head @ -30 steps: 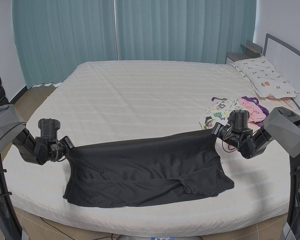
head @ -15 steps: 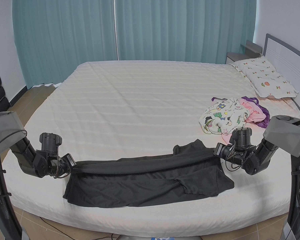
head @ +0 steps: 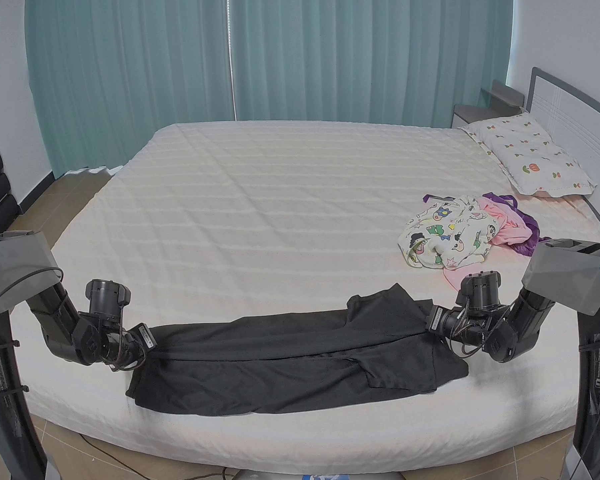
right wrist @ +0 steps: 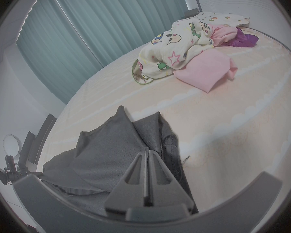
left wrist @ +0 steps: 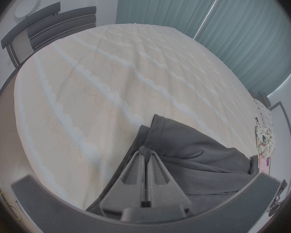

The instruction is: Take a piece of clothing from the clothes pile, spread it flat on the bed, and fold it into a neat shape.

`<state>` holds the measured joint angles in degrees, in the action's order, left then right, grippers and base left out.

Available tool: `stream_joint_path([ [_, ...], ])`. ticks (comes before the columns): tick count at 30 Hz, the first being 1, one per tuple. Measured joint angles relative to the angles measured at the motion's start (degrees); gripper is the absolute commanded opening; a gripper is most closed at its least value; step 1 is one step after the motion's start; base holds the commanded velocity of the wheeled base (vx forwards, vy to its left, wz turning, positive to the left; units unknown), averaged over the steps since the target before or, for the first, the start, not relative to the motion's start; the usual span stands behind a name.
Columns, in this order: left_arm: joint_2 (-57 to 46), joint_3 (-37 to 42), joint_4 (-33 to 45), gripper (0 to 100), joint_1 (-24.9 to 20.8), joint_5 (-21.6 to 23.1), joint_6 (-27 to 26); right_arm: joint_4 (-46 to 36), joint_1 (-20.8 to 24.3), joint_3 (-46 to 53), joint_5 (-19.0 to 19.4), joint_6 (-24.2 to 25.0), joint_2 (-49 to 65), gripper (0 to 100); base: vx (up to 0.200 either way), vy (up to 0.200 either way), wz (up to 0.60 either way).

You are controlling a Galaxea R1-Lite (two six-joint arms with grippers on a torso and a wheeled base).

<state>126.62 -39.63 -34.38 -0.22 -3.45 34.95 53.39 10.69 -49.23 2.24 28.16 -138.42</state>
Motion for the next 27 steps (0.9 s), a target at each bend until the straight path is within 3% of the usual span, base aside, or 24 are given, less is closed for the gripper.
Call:
stream_joint_path([
  [10, 0.96, 0.02, 0.09, 100, -0.46, -0.43, 0.16, -0.2, -0.3, 0.15, -0.09, 0.5, 0.06, 100, 0.0, 0.0, 0.0],
  [18, -3.06, 1.35, 0.24, 100, 0.4, 0.85, 1.74, -0.74, -3.1, 1.05, 0.32, 2.74, 4.55, 100, 0.0, 0.0, 0.0],
  [27, -9.64, 2.51, 0.79, 100, 1.07, 2.61, 13.06, -2.08, -1.66, 1.0, 5.45, 3.63, 8.18, 100, 0.0, 0.0, 0.0],
])
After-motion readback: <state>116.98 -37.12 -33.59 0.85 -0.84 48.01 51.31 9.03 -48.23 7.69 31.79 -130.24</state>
